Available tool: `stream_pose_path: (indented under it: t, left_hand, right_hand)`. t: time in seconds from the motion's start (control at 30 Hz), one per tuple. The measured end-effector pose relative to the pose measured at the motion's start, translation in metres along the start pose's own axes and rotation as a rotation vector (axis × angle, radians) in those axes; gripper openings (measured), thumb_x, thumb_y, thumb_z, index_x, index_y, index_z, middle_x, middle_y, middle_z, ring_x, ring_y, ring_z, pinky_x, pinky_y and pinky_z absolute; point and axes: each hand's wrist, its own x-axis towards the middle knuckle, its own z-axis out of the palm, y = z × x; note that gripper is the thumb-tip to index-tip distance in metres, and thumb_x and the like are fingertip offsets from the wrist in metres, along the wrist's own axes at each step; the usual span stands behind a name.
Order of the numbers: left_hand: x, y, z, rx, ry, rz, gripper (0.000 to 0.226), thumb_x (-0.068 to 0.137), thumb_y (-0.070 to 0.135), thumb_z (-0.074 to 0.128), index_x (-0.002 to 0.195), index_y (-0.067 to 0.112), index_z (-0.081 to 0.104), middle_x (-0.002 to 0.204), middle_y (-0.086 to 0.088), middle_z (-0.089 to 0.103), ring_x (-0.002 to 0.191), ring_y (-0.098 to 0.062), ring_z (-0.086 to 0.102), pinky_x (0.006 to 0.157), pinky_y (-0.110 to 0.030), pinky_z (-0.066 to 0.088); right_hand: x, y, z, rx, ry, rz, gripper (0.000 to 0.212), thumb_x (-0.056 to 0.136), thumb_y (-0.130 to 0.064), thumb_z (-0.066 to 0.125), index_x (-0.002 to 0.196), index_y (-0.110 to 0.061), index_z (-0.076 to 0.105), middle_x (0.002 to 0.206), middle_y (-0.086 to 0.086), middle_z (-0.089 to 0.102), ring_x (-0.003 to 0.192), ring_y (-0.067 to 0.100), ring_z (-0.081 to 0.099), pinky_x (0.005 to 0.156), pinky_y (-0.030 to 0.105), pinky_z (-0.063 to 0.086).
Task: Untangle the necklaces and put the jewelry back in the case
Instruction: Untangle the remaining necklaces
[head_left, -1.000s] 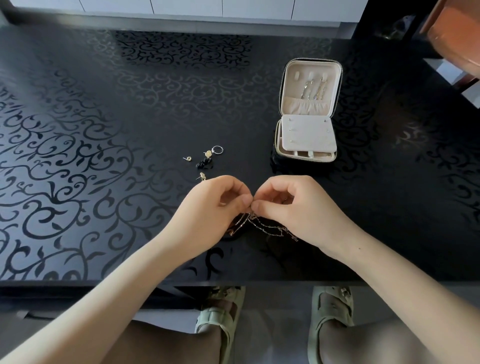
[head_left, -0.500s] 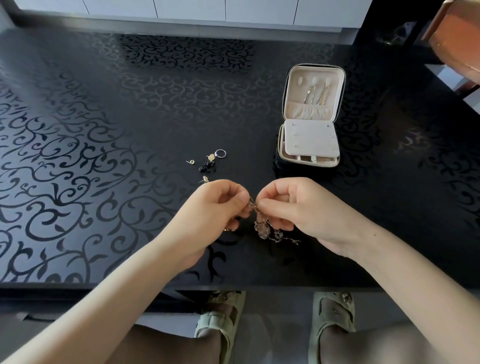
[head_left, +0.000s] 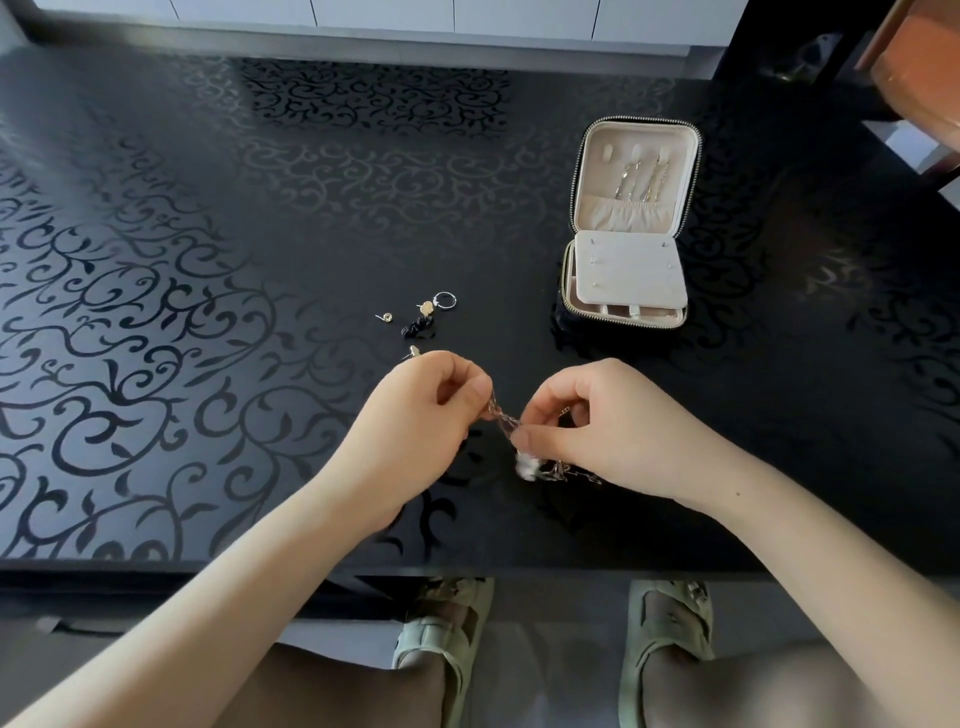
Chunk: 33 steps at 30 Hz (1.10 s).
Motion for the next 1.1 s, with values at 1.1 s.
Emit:
stream_pose_path:
  t: [1.1]
  left_hand:
    - [-0.007, 0.012, -0.013, -0.021, -0.118, 0.007, 0.013, 0.085, 0.007, 0.061, 0.081, 0.019, 0.066, 0.074, 0.003, 0.067, 0.063, -0.006, 0.054, 0.061, -0.02, 0.041]
  right_hand:
    - [-0.015, -0.004, -0.017, 0.434, 0.015, 0.141, 0.017, 0.084, -0.02, 0.064, 0.071, -0.009, 0.066, 0.053, -0.004, 0.049, 0.049, 0.004, 0.044, 0.053, 0.016, 0.038]
